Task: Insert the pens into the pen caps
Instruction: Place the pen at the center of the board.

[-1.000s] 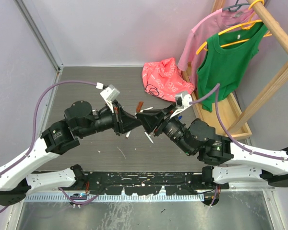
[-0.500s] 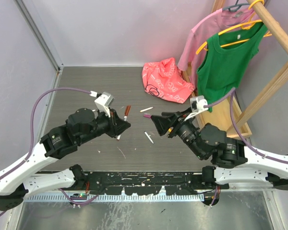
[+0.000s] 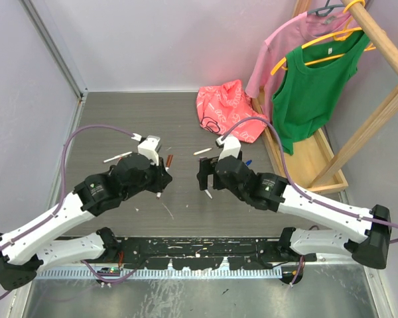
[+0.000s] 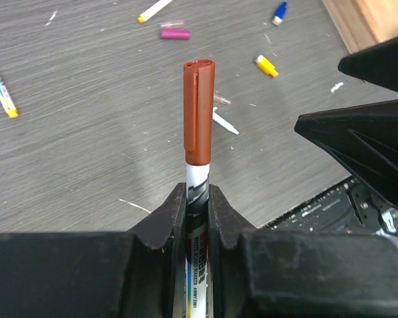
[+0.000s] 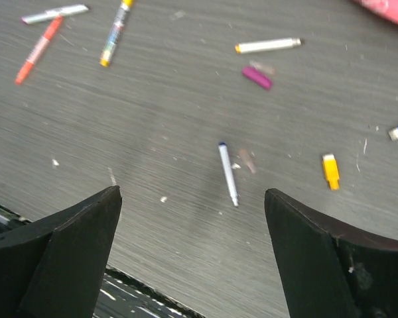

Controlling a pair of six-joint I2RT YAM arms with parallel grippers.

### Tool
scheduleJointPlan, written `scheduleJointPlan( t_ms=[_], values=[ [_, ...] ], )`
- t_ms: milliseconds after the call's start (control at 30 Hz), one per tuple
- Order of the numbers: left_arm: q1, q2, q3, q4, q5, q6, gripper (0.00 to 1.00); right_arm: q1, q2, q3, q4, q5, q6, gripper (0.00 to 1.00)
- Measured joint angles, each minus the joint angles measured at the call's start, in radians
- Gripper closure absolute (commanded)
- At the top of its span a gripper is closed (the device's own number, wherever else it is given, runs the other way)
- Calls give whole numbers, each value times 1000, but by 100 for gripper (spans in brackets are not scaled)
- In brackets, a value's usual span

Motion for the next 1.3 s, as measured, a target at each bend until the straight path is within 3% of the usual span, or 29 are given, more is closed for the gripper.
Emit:
scheduleJointPlan(
  t_ms=[167,533,1000,1300],
  values=[
    [68,37,-11,2,-10,-14,100,-119,2,-118,32,-150,14,2],
    [294,272,-16,115,-1,-19,100,-128,-66,-267,65,-317,113,1],
    [488,708,58,268,89,77,100,-128,-97,-325,63,-377,222,1],
    [520,806,133,267,95,146,100,-128,-97,-324,30,-381,222,1]
  ],
)
